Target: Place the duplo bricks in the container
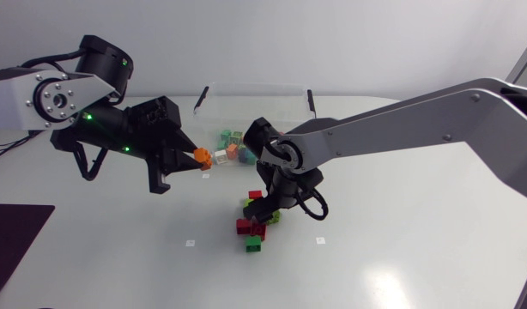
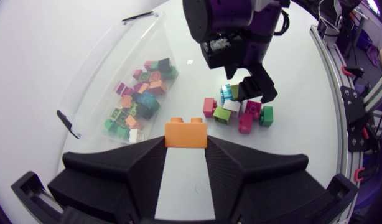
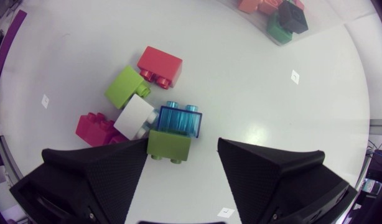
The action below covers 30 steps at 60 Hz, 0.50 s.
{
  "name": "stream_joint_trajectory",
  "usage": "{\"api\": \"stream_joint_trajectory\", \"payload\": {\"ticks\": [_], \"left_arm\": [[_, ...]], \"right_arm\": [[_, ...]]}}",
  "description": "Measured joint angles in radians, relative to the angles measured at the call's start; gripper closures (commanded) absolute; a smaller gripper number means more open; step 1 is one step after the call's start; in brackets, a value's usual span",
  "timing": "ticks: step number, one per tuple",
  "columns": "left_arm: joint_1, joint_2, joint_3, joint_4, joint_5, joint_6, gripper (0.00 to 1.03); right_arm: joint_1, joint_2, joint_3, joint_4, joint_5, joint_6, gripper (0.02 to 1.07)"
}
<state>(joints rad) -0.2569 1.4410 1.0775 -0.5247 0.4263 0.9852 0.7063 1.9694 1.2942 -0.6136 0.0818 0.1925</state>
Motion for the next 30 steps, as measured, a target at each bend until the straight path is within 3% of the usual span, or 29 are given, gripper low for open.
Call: {"api": "stream_joint_trajectory", "payload": {"ticks": [11, 20, 27, 30], "left_arm": [[0.026, -0.039, 0.0, 0.099, 0.01, -0.105, 0.79], [0.051, -0.051, 0.0, 0.157, 0.012, -0.189, 0.79], [0.058, -0.051, 0.005, 0.196, 0.012, -0.249, 0.79], [0.059, -0.05, 0.019, 0.221, 0.012, -0.286, 0.79]], "right_arm": [[0.0, 0.026, 0.023, -0.016, 0.002, 0.029, 0.46], [0.012, 0.034, 0.027, -0.019, 0.006, 0.048, 0.61], [0.019, 0.034, 0.029, -0.019, 0.006, 0.055, 0.66], [0.019, 0.034, 0.029, -0.019, 0.008, 0.063, 0.75]]}}
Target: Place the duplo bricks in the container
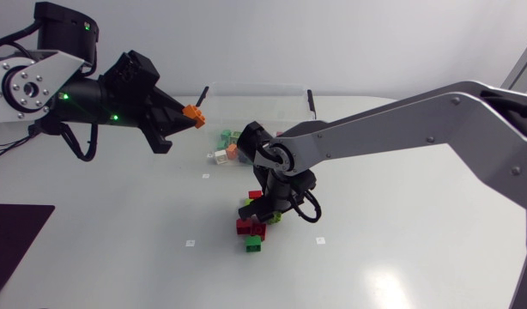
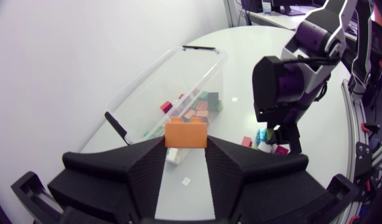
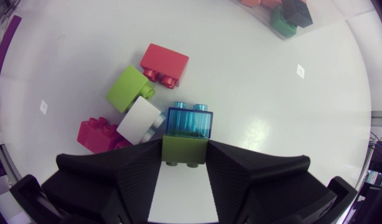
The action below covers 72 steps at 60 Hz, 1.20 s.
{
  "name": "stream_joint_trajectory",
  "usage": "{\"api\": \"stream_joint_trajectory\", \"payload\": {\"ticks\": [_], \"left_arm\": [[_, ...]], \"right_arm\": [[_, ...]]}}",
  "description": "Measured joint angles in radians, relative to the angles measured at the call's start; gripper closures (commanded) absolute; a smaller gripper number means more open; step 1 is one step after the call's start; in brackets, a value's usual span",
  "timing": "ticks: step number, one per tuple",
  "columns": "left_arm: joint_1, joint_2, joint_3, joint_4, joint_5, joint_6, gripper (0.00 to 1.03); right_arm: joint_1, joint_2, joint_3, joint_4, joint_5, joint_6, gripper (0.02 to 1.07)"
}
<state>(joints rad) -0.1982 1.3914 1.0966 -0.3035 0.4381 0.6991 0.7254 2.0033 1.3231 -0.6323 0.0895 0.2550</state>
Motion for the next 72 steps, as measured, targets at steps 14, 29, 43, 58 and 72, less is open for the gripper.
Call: {"api": "stream_joint_trajectory", "payload": {"ticks": [14, 29, 43, 58, 72], "left_arm": [[-0.003, 0.049, 0.071, 0.078, -0.001, -0.12, 0.79], [-0.027, 0.177, 0.164, 0.132, -0.043, -0.218, 0.79], [-0.047, 0.311, 0.262, 0.211, -0.097, -0.308, 0.79], [-0.087, 0.444, 0.36, 0.254, -0.164, -0.405, 0.78], [-0.092, 0.533, 0.446, 0.265, -0.233, -0.449, 0.25]], "right_arm": [[-0.001, -0.019, -0.022, 0.005, 0.017, 0.007, 0.81], [-0.049, -0.139, -0.084, -0.013, 0.017, 0.006, 0.81], [-0.117, -0.255, -0.084, -0.061, 0.02, 0.002, 0.81], [-0.159, -0.337, -0.053, -0.124, 0.019, -0.021, 0.81], [-0.192, -0.369, 0.048, -0.164, 0.014, -0.031, 0.81]]}}
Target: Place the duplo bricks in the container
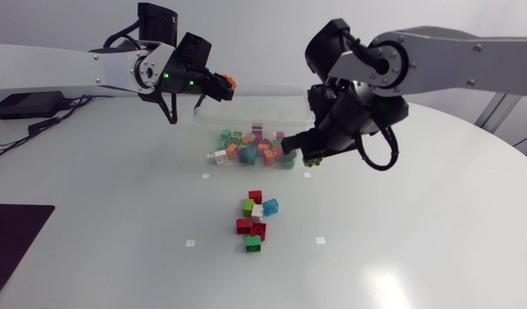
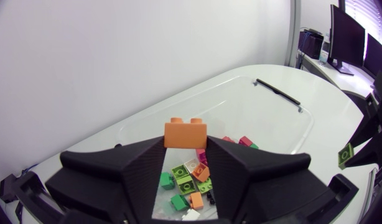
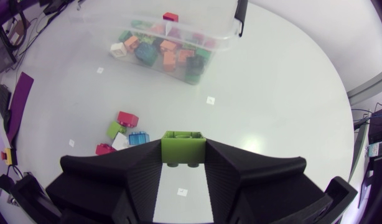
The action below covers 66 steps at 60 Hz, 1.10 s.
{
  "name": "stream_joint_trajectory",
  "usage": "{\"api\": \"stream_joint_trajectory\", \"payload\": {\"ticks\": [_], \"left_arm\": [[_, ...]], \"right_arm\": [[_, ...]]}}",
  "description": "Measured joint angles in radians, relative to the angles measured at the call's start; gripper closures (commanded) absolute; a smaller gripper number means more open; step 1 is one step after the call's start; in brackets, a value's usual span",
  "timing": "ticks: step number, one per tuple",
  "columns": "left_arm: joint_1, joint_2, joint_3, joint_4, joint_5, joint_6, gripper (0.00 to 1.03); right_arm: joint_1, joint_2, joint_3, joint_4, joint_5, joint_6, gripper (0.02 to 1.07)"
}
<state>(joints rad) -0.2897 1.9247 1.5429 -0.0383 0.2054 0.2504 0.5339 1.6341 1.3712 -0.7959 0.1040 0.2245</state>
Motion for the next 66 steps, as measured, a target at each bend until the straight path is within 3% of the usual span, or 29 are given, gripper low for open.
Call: {"api": "stream_joint_trajectory", "payload": {"ticks": [1, 6, 14, 37, 66], "left_arm": [[-0.001, 0.003, 0.003, 0.0, -0.002, -0.001, 0.17], [-0.005, 0.014, 0.005, -0.002, -0.021, -0.008, 0.05], [-0.006, 0.005, -0.005, 0.0, -0.029, -0.008, 0.05], [-0.005, -0.323, -0.303, 0.014, -0.024, 0.091, 0.06], [-0.018, -0.49, -0.616, -0.072, 0.166, 0.351, 0.06]], "right_arm": [[-0.001, 0.0, 0.009, -0.002, -0.002, -0.001, 0.81], [-0.011, -0.002, 0.063, -0.01, -0.009, -0.001, 0.81], [-0.034, -0.002, 0.121, -0.009, -0.045, -0.002, 0.81], [-0.059, 0.069, 0.28, 0.018, -0.093, -0.001, 0.81], [-0.097, 0.228, 0.433, 0.096, -0.123, 0.0, 0.81]]}}
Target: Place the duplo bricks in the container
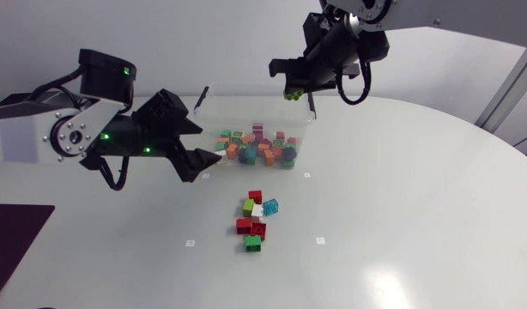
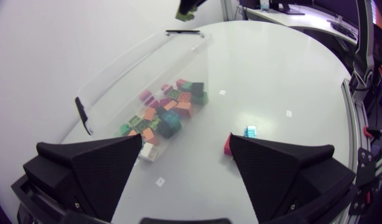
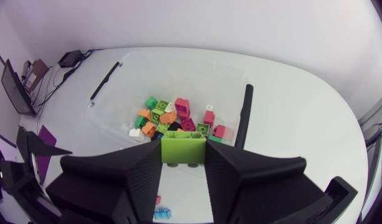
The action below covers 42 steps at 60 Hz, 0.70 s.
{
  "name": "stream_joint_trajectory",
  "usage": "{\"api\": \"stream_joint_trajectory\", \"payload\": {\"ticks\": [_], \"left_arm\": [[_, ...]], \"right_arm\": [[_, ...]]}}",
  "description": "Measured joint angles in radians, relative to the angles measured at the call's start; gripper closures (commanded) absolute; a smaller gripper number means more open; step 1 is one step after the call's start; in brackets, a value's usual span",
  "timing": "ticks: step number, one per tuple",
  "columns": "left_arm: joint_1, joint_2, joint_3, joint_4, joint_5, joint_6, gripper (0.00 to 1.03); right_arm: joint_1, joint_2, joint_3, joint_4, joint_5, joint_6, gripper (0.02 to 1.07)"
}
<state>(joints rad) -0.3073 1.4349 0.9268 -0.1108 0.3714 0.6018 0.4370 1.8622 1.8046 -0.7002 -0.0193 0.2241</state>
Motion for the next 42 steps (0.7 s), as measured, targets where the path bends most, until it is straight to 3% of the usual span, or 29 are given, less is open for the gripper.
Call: {"api": "stream_joint_trajectory", "payload": {"ticks": [28, 33, 36, 42], "left_arm": [[-0.088, 0.073, -0.079, -0.041, 0.018, 0.224, 0.07], [-0.106, 0.09, -0.087, -0.049, 0.018, 0.247, 0.07], [-0.119, 0.095, -0.094, -0.055, 0.019, 0.258, 0.07], [-0.143, 0.104, -0.095, -0.094, 0.021, 0.272, 0.07]], "right_arm": [[-0.007, 0.154, 0.184, 0.024, -0.015, 0.0, 0.8], [-0.007, 0.19, 0.225, 0.024, -0.015, 0.001, 0.64], [-0.007, 0.216, 0.254, 0.023, -0.014, 0.001, 0.45], [-0.009, 0.26, 0.311, -0.001, -0.014, 0.003, 0.19]]}}
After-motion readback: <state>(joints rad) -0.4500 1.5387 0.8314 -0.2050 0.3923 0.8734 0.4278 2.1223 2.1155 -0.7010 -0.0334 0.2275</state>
